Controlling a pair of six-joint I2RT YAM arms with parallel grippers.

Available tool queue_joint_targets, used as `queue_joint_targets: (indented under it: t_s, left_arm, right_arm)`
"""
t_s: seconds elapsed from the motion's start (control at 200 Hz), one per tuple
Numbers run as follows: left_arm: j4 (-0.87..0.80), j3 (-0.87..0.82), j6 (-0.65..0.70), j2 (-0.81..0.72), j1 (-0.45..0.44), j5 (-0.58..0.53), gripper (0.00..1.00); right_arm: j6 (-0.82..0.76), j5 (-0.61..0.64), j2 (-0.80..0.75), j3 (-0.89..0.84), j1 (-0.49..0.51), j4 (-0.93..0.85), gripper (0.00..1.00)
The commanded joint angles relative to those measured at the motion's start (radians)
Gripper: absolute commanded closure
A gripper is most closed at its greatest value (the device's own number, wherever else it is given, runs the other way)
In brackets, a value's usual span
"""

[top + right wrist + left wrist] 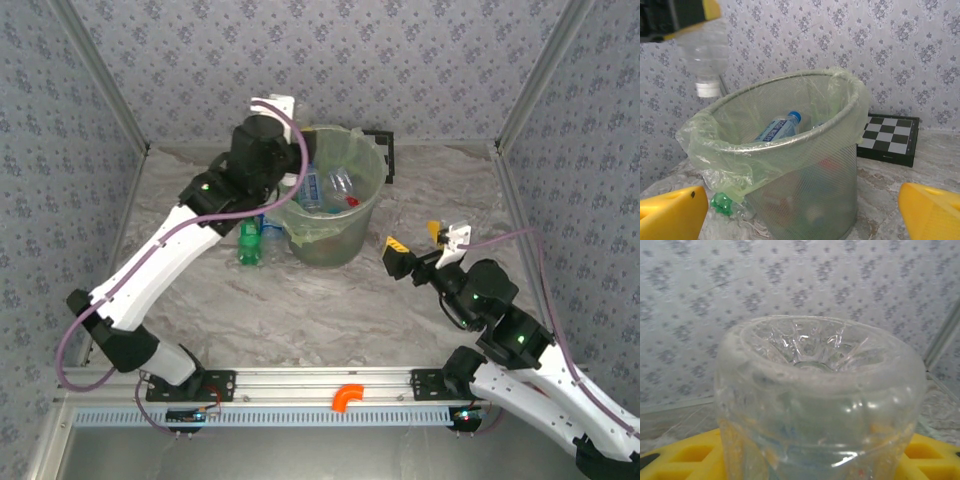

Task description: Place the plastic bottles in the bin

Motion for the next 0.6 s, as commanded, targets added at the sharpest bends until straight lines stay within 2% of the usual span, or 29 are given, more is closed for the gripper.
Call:
queue_joint_targets:
  t_s: [0.0, 0.125, 0.325, 0.595]
  left_arm:
    - [0.182, -0.014, 0.023, 0.024, -0.021, 0.053, 0.41]
    - [0.269, -0.068, -0.012, 0.053, -0.05, 0.092, 0.41]
    - [0.459, -0.248, -0.052, 0.027, -0.083, 0.16, 0.41]
    - [0.584, -0.356, -0.097, 0.029, -0.097, 0.227, 0.41]
  right_arm:
    - [0.011, 0.031, -0.025, 0.029, 0.003, -0.015, 0.0]
    - [0.014, 0.037, -0.035, 0.039, 0.003, -0.04, 0.0]
    - [0.014, 0.049, -0.051, 0.035, 0.005, -0.054, 0.01]
    - [0.017, 0.043, -0.038, 0.032, 0.006, -0.039, 0.01]
